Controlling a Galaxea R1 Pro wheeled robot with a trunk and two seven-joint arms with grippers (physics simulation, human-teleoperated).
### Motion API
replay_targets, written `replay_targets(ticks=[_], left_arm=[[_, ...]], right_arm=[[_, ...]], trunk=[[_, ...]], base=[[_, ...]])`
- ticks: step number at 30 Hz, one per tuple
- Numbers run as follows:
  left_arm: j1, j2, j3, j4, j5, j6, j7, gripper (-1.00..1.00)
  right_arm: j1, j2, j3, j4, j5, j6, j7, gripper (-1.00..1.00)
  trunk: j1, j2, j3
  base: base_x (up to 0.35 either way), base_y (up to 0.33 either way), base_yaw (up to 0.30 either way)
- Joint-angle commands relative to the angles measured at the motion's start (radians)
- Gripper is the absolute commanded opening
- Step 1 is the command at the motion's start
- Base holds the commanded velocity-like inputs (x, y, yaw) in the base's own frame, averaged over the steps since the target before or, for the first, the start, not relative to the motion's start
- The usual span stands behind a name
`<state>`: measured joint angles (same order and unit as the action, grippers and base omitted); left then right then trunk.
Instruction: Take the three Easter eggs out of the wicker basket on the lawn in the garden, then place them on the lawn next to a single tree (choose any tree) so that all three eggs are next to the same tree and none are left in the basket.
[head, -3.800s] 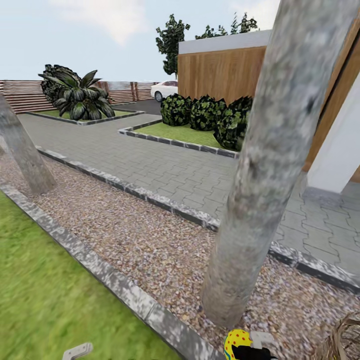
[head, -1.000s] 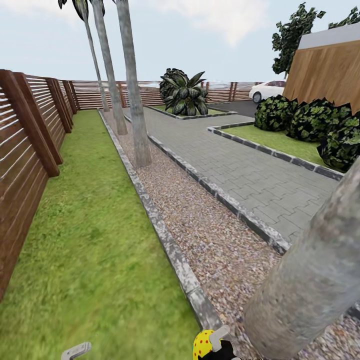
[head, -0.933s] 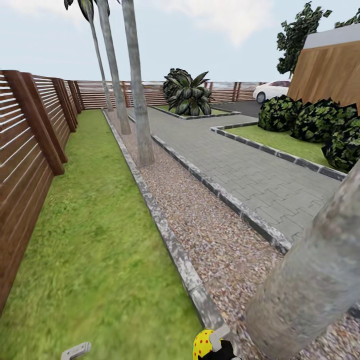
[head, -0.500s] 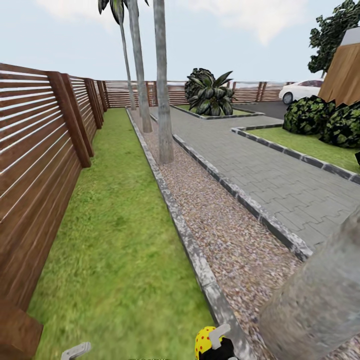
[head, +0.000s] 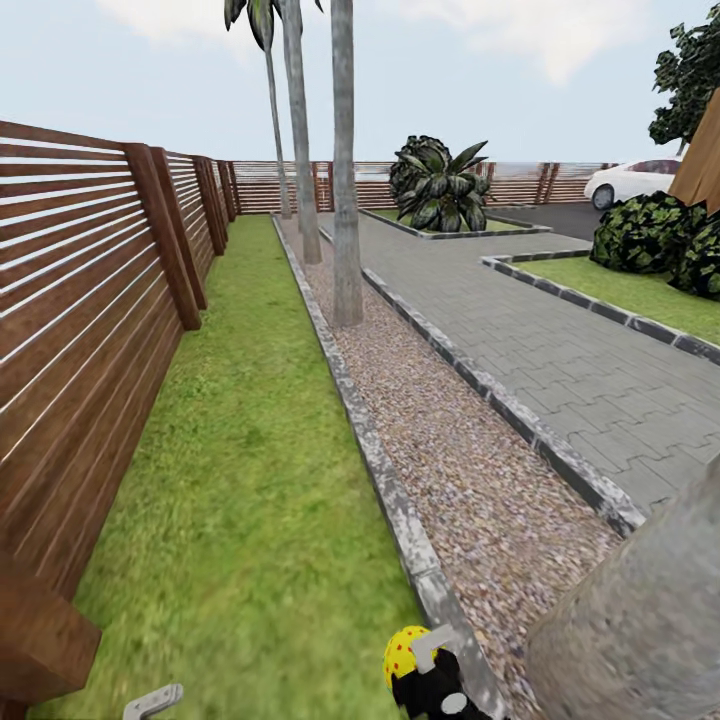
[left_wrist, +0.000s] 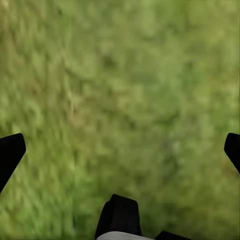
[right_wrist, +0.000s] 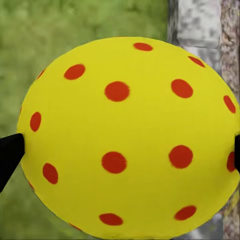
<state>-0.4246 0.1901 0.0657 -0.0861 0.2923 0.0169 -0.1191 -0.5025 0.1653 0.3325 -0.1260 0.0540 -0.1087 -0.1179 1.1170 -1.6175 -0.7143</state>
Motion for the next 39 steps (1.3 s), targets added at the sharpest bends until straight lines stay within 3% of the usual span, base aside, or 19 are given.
replay_targets(ticks=[1,4,6,9,11,13,16,18,20,22,24,27,29,30,31,32,39], left_arm=[[0.0,0.0,0.006,0.0,0.004,0.002,-0.005,1.0],[0.0,0.0,0.006,-0.002,0.004,0.003,-0.006,1.0],[0.0,0.001,0.01,-0.006,0.028,0.006,-0.01,1.0],[-0.004,0.003,0.034,-0.021,0.056,0.018,-0.027,1.0],[-0.008,0.017,0.111,-0.052,0.106,0.062,-0.028,1.0],[-0.015,0.028,0.148,-0.185,0.127,0.235,-0.025,1.0],[-0.017,0.024,0.178,-0.637,0.131,0.693,-0.021,1.0],[-0.017,0.023,0.245,-0.76,0.131,0.763,-0.021,1.0],[-0.019,0.03,0.305,-0.796,0.13,0.778,-0.02,1.0],[-0.019,0.049,0.323,-0.802,0.131,0.782,-0.02,1.0],[-0.02,0.063,0.335,-0.804,0.132,0.784,-0.021,1.0],[-0.022,0.082,0.38,-0.805,0.133,0.786,-0.021,1.0],[-0.023,0.1,0.399,-0.805,0.14,0.841,-0.023,1.0],[-0.023,0.098,0.407,-0.805,0.156,0.882,-0.025,1.0],[-0.023,0.082,0.405,-0.805,0.161,0.896,-0.023,1.0],[-0.023,0.076,0.404,-0.805,0.162,0.899,-0.022,1.0],[-0.023,0.069,0.404,-0.804,0.162,0.9,-0.022,1.0]], right_arm=[[-0.001,0.006,0.005,-0.021,0.006,0.023,-0.006,-1.0],[-0.007,0.009,0.037,-0.199,0.007,0.274,-0.013,-1.0],[-0.045,0.009,0.042,-0.265,0.003,0.367,-0.012,-1.0],[-0.064,0.009,0.042,-0.272,0.002,0.377,-0.006,-1.0],[-0.066,0.009,0.043,-0.277,0.001,0.379,-0.003,-1.0],[-0.08,0.009,0.043,-0.299,0.001,0.425,-0.001,-1.0],[-0.095,0.009,0.043,-0.323,-0.006,0.512,0.06,-1.0],[-0.106,0.009,0.045,-0.323,-0.006,0.554,0.079,-1.0],[-0.11,0.009,0.049,-0.325,-0.005,0.564,0.123,-1.0],[-0.11,0.009,0.07,-0.341,-0.005,0.564,0.216,-1.0],[-0.11,0.009,0.113,-0.351,-0.005,0.564,0.257,-1.0],[-0.127,0.009,0.129,-0.405,-0.012,0.567,0.205,-1.0],[-0.135,0.009,0.131,-0.437,-0.052,0.567,0.175,-1.0],[-0.137,0.009,0.133,-0.447,-0.078,0.559,0.17,-1.0],[-0.137,0.009,0.135,-0.45,-0.088,0.499,0.169,-1.0],[-0.136,0.009,0.135,-0.45,-0.09,0.486,0.17,-1.0],[-0.136,0.009,0.143,-0.44,-0.091,0.475,0.173,-1.0]], trunk=[[0.0,0.0,-0.001],[0.0,0.0,-0.001],[0.008,-0.014,-0.007],[0.019,-0.035,-0.017],[0.027,-0.049,-0.023],[0.034,-0.063,-0.029],[0.046,-0.084,-0.039],[0.054,-0.098,-0.045],[0.061,-0.112,-0.051],[0.069,-0.126,-0.057],[0.077,-0.14,-0.064],[0.088,-0.161,-0.073],[0.096,-0.175,-0.079],[0.1,-0.182,-0.082],[0.103,-0.189,-0.086],[0.107,-0.196,-0.089],[0.134,-0.245,-0.12]], base=[[0.0,-0.002,0.012],[0.0,0.0,0.002],[0.0,0.0,0.0],[0.0,0.0,0.0],[0.0,0.0,0.0],[0.0,0.0,0.0],[0.0,0.0,0.0],[0.0,0.0,0.0],[0.0,0.0,0.0],[0.0,0.0,0.0],[0.0,0.0,0.0],[0.0,0.0,0.0],[0.0,0.0,0.0],[0.0,0.0,0.0],[0.0,0.0,0.0],[0.0,0.0,0.0],[0.0,0.0,0.0]])
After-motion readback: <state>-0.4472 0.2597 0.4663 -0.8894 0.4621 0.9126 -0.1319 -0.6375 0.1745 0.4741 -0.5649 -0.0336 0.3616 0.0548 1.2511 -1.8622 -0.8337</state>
